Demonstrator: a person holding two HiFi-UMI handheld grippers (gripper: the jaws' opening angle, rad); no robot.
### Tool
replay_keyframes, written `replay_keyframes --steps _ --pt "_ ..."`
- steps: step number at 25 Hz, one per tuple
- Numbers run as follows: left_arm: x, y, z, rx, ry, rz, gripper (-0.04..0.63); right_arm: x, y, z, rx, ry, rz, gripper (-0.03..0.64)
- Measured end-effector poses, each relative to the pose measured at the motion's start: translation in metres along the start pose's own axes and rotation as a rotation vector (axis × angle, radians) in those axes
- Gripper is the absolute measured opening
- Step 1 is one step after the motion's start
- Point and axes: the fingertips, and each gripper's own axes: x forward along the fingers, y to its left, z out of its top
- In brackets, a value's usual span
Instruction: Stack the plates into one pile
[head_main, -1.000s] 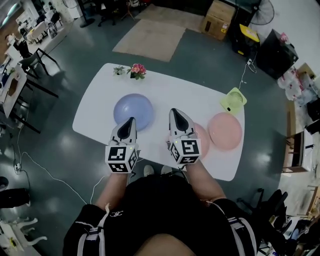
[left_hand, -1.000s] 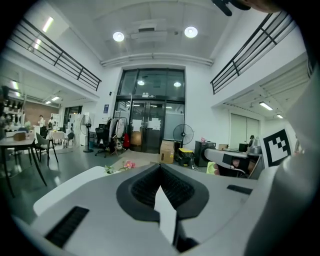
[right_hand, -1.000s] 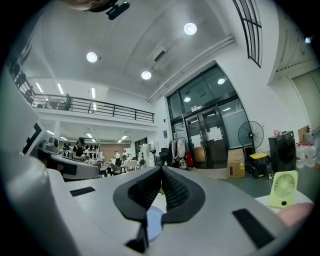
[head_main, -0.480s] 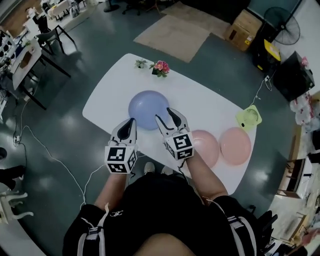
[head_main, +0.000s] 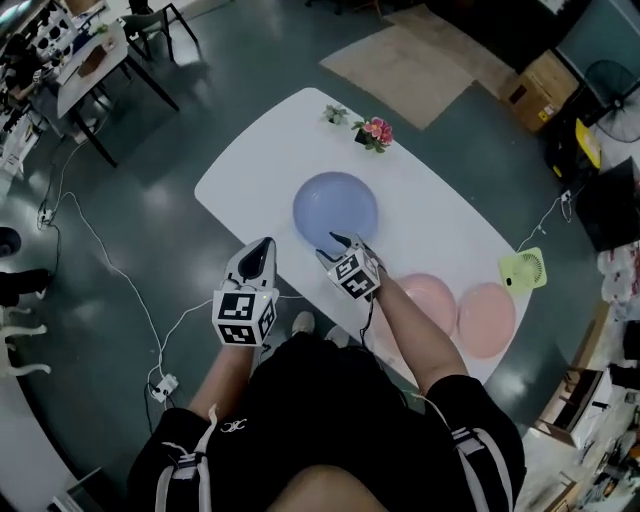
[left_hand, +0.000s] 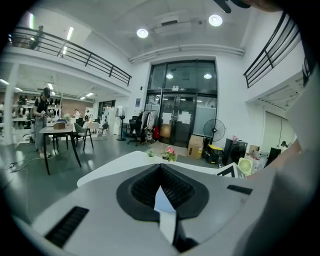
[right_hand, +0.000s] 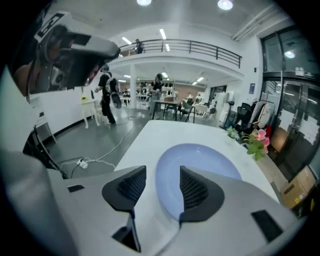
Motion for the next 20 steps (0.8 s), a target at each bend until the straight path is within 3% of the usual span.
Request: replay_keyframes --steps 8,12,14,20 --pt "-0.008 0.024 -0.015 -0.026 0.024 0.055 0.014 0.044 0.003 -0.061 -0.068 0.206 0.152 0.213" --pt "-0.012 0.028 -0.015 -0.029 0.027 0.069 0.014 0.051 0.002 -0.073 -0.200 0.292 0.155 0.199" --pt "-0.013 0.026 -0.015 -0.027 0.026 0.068 0.014 0.053 0.000 -0.077 -0.276 0.324 0.145 0.133" --pt "-0.013 0.015 -0.011 -0.017 0.017 0.051 0.014 0.047 0.006 -0.079 -0.471 0.364 0.112 0.064"
